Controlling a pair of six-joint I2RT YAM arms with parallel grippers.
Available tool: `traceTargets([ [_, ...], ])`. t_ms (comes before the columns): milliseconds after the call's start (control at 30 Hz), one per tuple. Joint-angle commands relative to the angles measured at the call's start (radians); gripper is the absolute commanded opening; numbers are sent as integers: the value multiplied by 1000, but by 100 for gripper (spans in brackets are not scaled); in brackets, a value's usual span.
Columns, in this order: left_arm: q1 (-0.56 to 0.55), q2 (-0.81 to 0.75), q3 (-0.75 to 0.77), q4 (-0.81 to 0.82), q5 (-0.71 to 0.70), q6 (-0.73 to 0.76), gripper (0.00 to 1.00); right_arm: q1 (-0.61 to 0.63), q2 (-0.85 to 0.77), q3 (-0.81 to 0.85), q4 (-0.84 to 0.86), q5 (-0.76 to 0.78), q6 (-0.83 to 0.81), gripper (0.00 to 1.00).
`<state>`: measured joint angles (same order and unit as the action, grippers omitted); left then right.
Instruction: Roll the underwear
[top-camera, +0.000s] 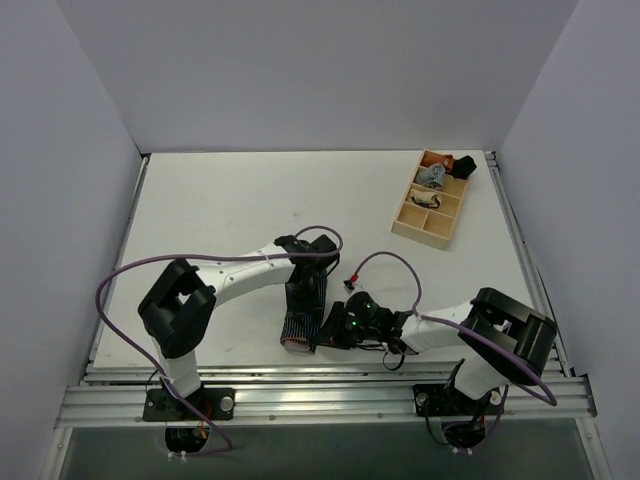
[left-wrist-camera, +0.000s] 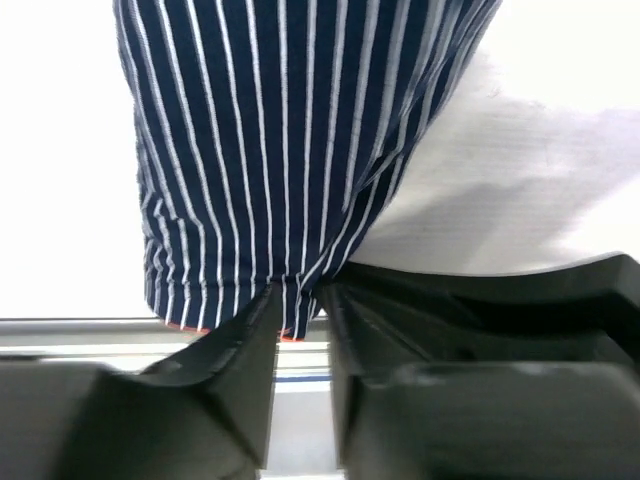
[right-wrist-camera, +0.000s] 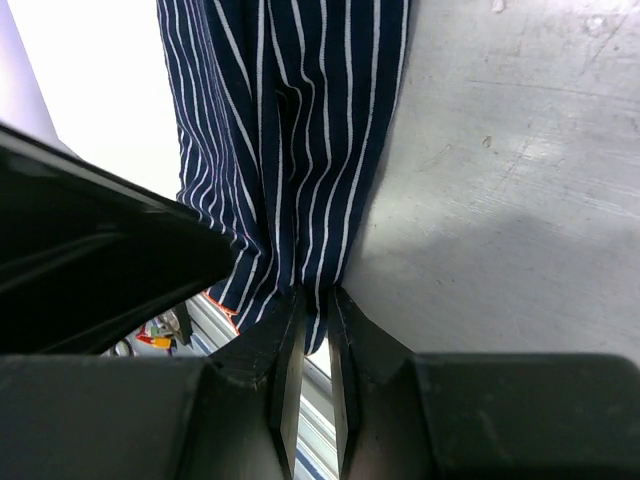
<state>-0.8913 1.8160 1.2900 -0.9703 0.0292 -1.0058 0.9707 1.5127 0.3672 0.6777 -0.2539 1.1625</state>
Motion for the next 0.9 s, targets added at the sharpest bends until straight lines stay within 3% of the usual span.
traceTargets([
  [0,-12,-67,75,-119,-90,39,39,11,-26,-24,-27,57,11,12],
  [133,-14,-101,42,-73,-37,59,52,17,-32,-31,-23,65,16,12],
  [300,-24,-89,-20,-27,20,41,52,20,-29,-28,-21,68,20,12],
  [633,-46,28,11,2,32,58,44,33,-17,-19,-17,74,23,11],
  [867,-57,86,-1,-5,38,41,29,34,-23,-27,-20,79,22,12],
])
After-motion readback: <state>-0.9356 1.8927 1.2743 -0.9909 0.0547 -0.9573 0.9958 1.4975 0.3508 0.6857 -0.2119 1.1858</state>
